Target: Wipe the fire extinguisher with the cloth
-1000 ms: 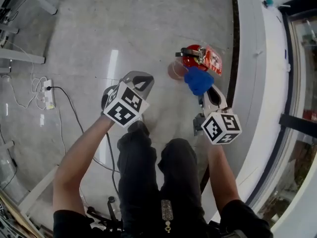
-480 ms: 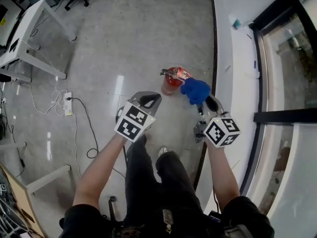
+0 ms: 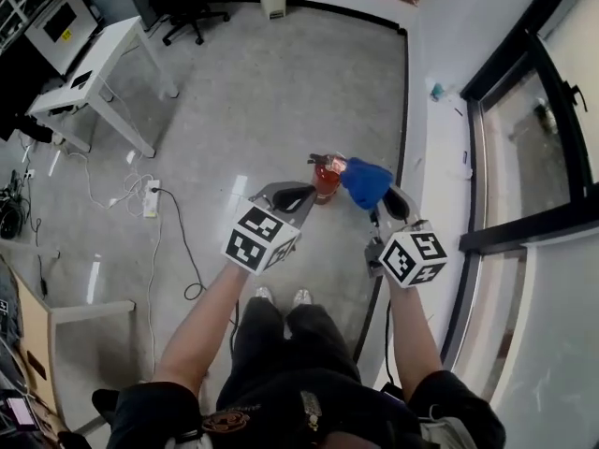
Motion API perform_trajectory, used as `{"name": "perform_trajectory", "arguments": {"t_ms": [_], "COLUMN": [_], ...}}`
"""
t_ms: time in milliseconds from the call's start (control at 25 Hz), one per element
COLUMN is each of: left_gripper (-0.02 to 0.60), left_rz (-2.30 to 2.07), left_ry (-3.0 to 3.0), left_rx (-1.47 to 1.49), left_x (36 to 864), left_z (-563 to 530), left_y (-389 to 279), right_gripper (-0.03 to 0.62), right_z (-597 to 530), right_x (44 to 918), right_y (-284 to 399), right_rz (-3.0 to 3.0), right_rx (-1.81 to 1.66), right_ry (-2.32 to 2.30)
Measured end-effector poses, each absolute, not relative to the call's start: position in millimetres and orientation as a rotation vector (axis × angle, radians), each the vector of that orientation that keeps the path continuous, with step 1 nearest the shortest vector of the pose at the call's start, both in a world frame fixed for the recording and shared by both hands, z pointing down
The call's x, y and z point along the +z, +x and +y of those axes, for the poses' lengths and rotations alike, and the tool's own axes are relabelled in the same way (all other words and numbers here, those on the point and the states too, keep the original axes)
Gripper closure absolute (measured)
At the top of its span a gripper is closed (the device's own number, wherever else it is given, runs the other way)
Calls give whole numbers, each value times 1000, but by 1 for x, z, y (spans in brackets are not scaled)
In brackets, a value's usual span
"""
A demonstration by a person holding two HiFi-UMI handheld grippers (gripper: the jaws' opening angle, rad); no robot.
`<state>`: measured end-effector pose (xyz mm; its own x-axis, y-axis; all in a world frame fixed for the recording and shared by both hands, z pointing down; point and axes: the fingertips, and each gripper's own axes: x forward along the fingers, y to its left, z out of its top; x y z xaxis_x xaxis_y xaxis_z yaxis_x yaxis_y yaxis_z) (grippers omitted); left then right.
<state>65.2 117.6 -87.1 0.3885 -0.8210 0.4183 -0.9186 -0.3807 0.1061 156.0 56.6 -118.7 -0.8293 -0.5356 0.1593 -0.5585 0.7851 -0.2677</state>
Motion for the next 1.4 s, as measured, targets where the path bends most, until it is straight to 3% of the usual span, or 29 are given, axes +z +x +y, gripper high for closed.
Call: {"name": "perform_trajectory", "arguments": {"t_ms": [560,1400], "left_gripper": [574,574], "left_rz": [-1596,-1721], "left_ry": [2329,2380], "left_rx": [174,115], "left_x": [-178,-236], "left_z": [207,269], "left_y": [36,29], "right_gripper": [559,559], "right_z": [166,230], "right_x": [-204,-259], "right_y": [104,113], "right_rz": [-2944,-3026], "right_rx": [290,182], "right_ry": [800,860]}}
